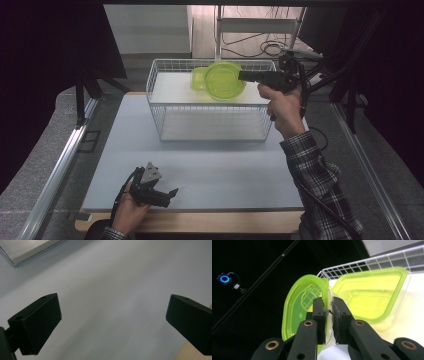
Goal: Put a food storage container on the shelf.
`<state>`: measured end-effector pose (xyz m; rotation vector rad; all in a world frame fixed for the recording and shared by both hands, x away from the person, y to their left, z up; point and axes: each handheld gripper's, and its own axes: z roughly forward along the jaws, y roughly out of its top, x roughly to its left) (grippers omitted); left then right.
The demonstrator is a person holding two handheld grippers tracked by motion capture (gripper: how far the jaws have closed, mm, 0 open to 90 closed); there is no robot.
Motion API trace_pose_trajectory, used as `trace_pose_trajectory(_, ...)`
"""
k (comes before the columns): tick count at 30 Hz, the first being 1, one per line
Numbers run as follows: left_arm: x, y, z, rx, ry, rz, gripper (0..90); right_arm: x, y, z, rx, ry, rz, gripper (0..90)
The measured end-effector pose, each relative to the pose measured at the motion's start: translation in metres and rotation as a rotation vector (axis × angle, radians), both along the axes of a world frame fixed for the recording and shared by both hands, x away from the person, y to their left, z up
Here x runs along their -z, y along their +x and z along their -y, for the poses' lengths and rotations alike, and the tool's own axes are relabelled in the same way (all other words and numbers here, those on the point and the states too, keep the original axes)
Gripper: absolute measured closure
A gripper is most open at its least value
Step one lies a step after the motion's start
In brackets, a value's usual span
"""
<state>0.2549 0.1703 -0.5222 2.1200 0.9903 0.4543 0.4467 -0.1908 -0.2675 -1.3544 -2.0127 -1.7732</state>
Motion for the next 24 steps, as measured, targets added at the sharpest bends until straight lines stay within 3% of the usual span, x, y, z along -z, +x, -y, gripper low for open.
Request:
trace_pose_trajectory(13, 0.001, 0.0, 0.0, 0.004, 0.005, -0.004, 0.0, -0.008, 0.028, -0.018, 0.093, -0.013, 0.01, 81.2)
trace_pose_trajectory(24, 0.001, 0.0, 0.001, 0.009, 0.01, -0.007, 0.0, 0.001, 0.046, -0.03, 0.141, -0.034, -0.02, 81.1)
